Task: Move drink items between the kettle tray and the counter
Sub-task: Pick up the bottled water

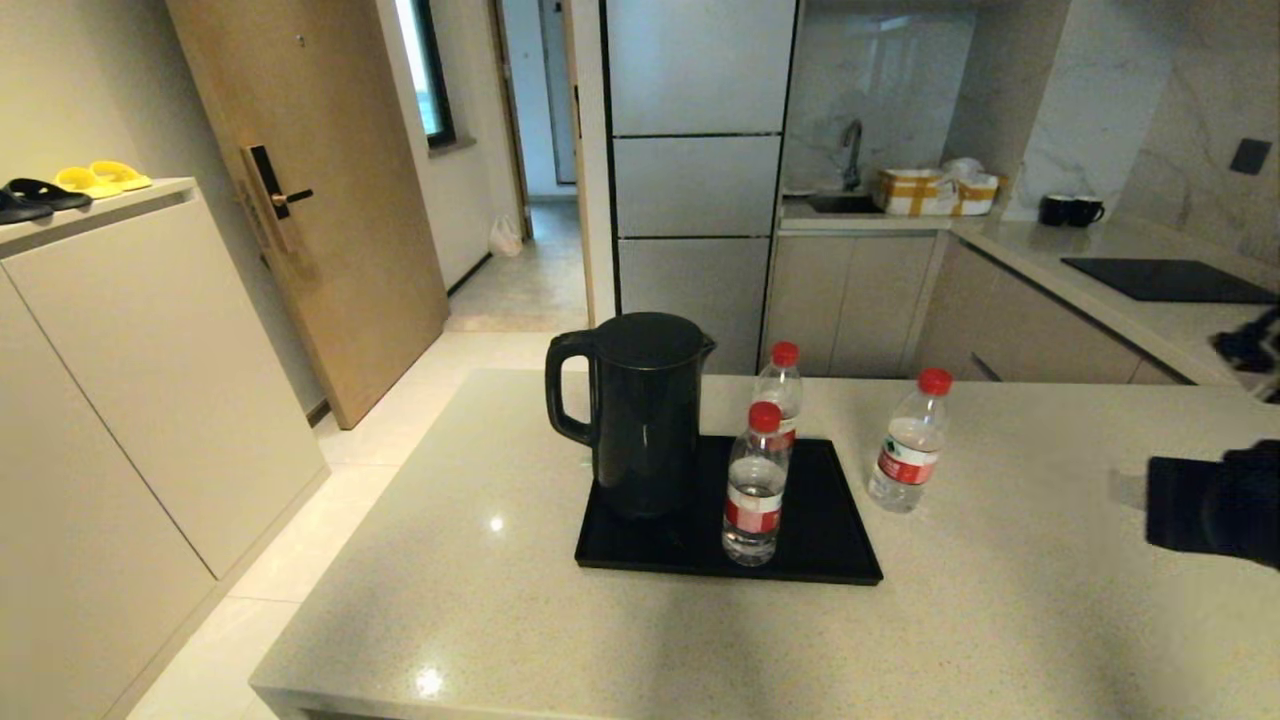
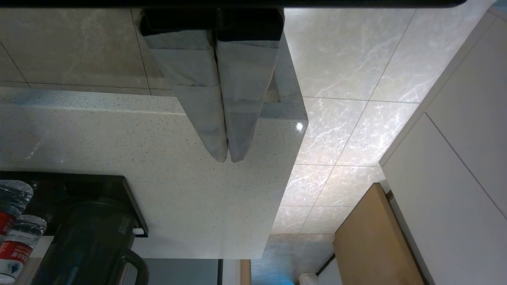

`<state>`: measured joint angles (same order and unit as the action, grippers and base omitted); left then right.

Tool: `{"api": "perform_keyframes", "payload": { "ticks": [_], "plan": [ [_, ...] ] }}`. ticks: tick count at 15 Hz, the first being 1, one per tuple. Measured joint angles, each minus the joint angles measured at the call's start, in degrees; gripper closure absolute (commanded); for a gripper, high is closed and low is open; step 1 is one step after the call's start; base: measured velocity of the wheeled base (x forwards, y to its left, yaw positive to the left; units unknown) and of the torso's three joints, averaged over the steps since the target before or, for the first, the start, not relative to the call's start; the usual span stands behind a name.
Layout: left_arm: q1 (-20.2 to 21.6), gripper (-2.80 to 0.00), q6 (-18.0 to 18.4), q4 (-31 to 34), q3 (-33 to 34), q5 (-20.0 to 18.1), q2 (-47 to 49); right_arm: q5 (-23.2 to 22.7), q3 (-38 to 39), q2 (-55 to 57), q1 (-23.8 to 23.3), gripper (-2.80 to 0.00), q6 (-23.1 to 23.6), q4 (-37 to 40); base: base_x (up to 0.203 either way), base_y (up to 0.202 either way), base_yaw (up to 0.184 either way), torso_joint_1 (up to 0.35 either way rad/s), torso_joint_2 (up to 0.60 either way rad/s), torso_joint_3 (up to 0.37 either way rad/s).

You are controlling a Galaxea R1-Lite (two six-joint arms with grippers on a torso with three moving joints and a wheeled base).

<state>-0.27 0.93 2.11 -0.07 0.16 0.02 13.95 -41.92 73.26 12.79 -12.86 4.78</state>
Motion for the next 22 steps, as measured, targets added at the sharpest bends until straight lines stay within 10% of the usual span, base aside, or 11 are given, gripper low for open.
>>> {"api": "perform_keyframes", "payload": {
  "ticks": [10,22],
  "plan": [
    [0.0,0.00,0.0,0.0,0.0,0.0,0.0,1.2,-5.1,36.9,0.5,-2.80,2.3,-37.3,0.000,0.000,0.000,0.000,0.00,0.000],
    [0.0,0.00,0.0,0.0,0.0,0.0,0.0,7.6,-12.5,43.6,-0.9,-2.80,1.9,-36.8,0.000,0.000,0.000,0.000,0.00,0.000]
  ]
}}
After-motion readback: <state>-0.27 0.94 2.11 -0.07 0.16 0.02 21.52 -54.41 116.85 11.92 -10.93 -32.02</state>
